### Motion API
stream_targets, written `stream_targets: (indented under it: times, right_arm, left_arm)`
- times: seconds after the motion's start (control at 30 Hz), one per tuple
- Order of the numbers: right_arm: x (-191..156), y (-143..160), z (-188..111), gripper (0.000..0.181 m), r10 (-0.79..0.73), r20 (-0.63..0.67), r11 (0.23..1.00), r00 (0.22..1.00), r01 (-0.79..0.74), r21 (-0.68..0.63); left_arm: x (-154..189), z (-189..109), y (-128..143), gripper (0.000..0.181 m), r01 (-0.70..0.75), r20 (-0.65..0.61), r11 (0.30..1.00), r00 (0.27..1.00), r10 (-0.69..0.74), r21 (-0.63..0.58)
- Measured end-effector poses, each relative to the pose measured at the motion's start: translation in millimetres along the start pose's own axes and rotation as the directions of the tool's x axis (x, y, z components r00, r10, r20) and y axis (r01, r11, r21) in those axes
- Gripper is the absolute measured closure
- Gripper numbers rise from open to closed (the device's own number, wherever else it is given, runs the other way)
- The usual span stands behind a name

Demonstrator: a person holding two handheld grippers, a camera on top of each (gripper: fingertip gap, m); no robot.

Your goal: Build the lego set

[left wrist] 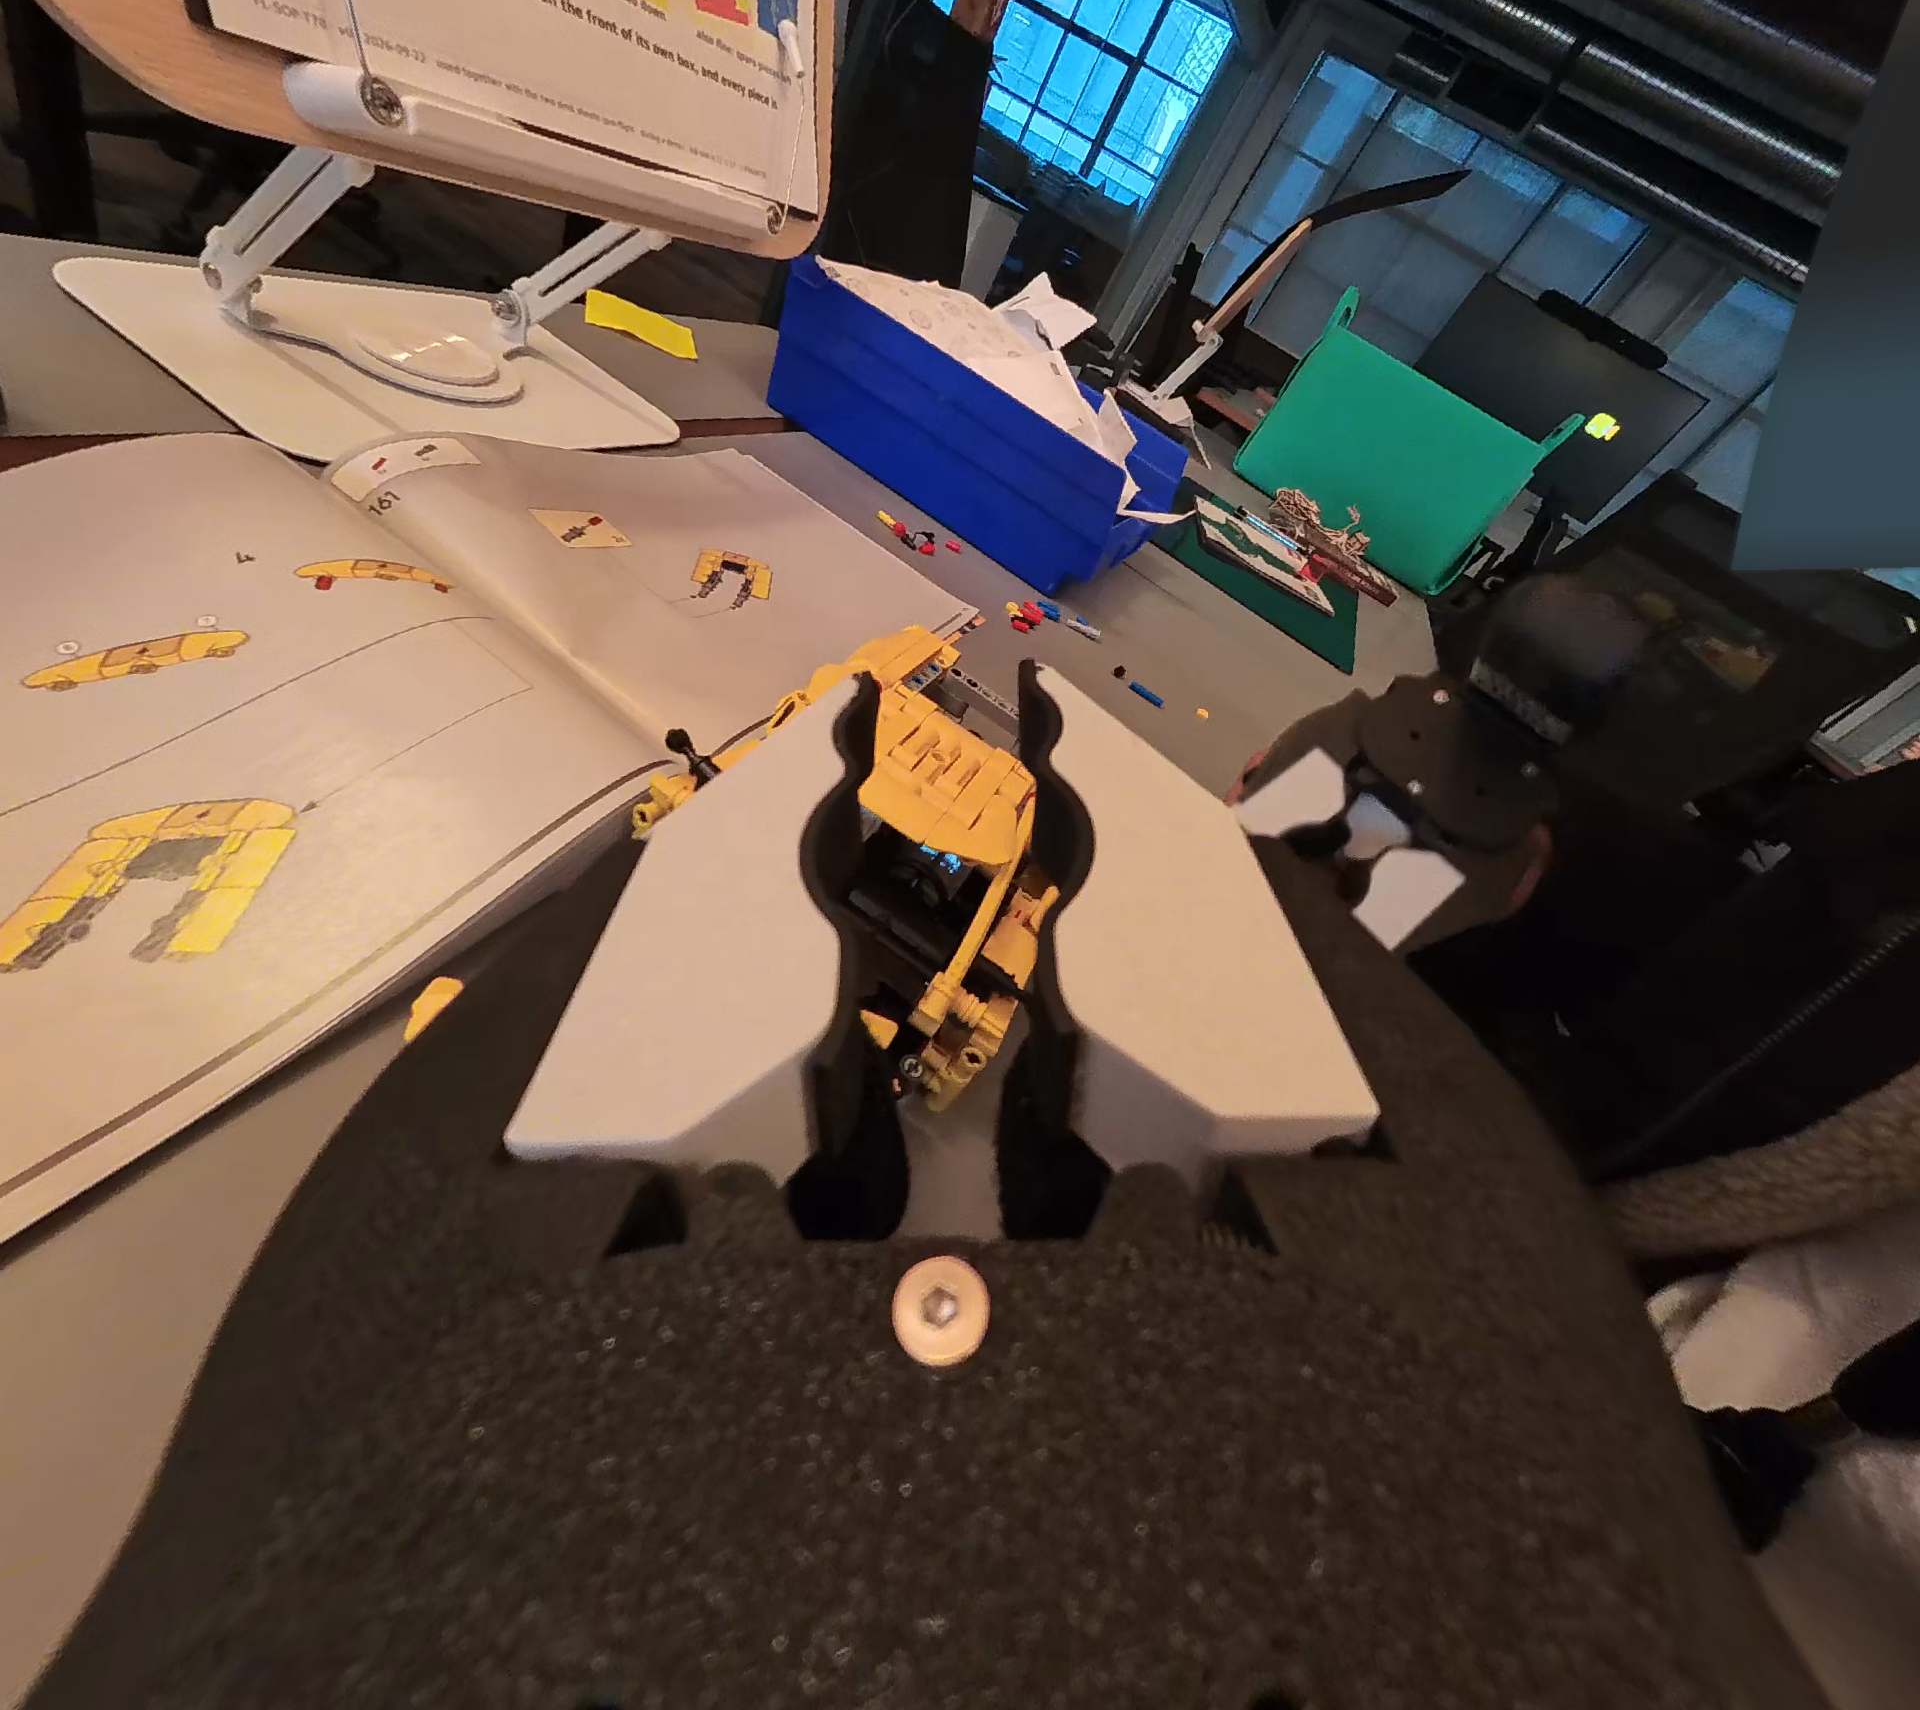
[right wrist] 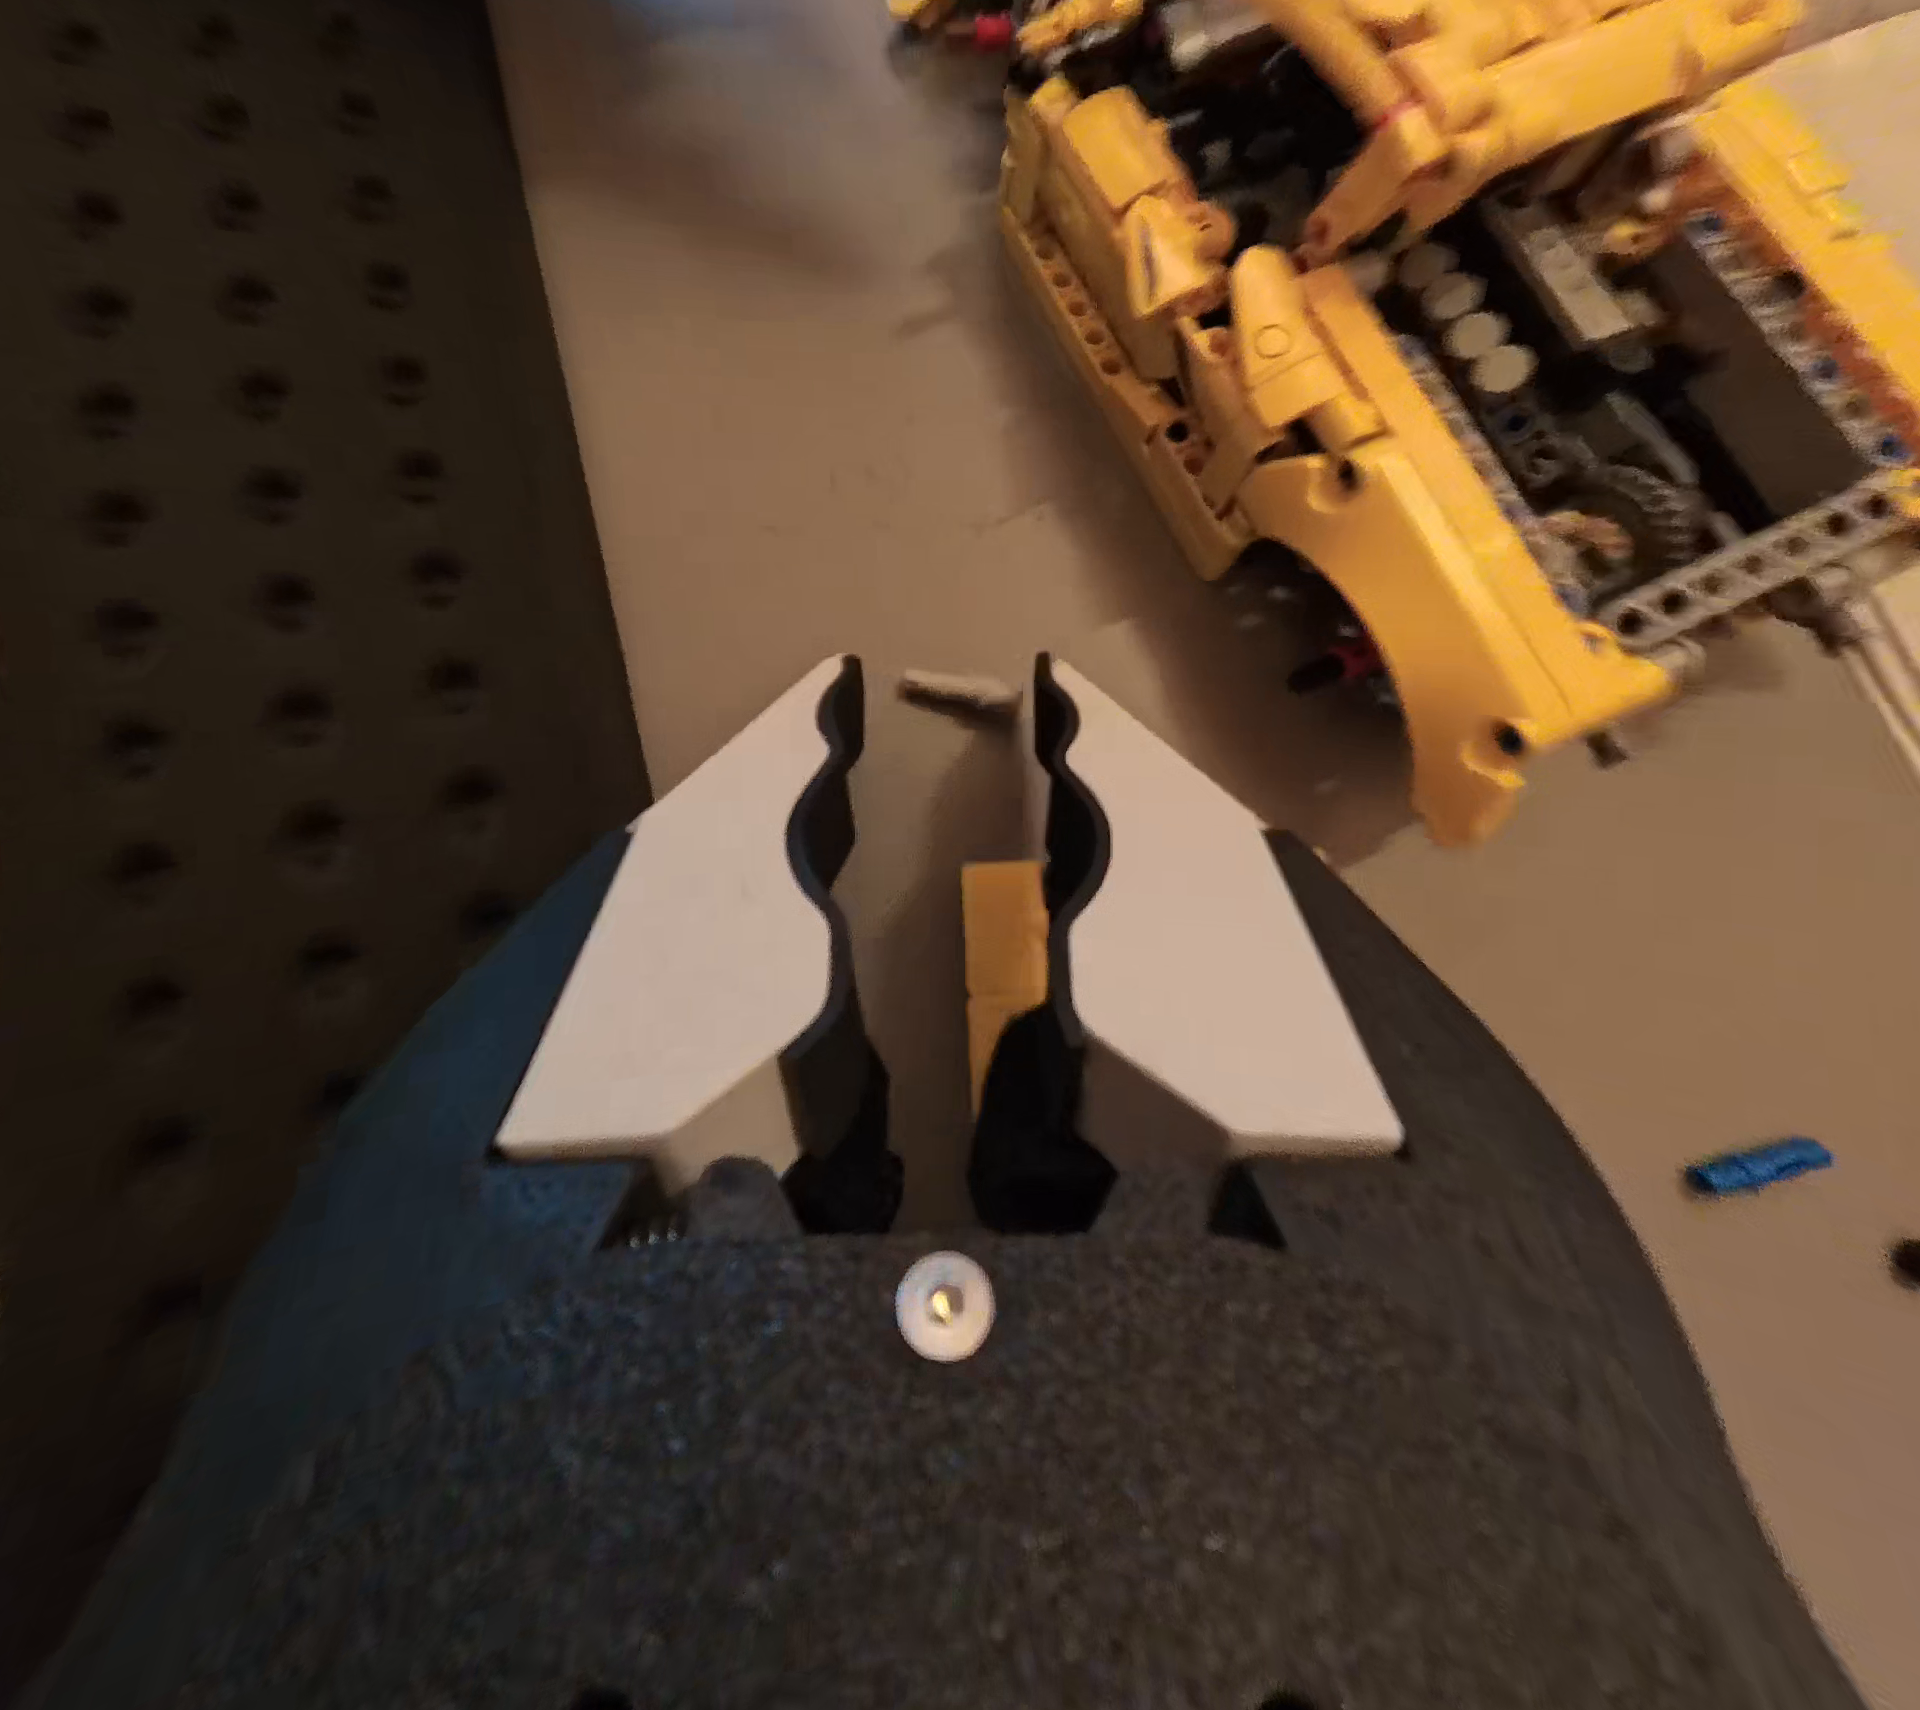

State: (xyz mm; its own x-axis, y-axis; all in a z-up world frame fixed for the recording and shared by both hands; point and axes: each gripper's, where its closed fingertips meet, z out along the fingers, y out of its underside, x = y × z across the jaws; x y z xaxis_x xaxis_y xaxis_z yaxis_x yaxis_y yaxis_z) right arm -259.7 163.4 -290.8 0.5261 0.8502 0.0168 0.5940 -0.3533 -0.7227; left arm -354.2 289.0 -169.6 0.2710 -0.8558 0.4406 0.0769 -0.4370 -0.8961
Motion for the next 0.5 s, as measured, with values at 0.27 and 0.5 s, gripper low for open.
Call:
stream_targets:
  times: [0.27, 0.5]
  right_arm:
    - [188, 101, -129, 0.157, 0.358, -0.583, 0.925, 0.729, -0.363, 0.114]
    - [220, 137, -137, 0.164, 0.334, -0.653, 0.92, 0.68, -0.385, 0.07]
  left_arm:
    - [2, -1, -2, 0.155, 0.03, -0.022, 0.999, 0.999, -0.03, 0.01]
    - [-2, 0, 0, 0.155, 0.029, -0.01, 1.0, 1.0, -0.029, 0.005]
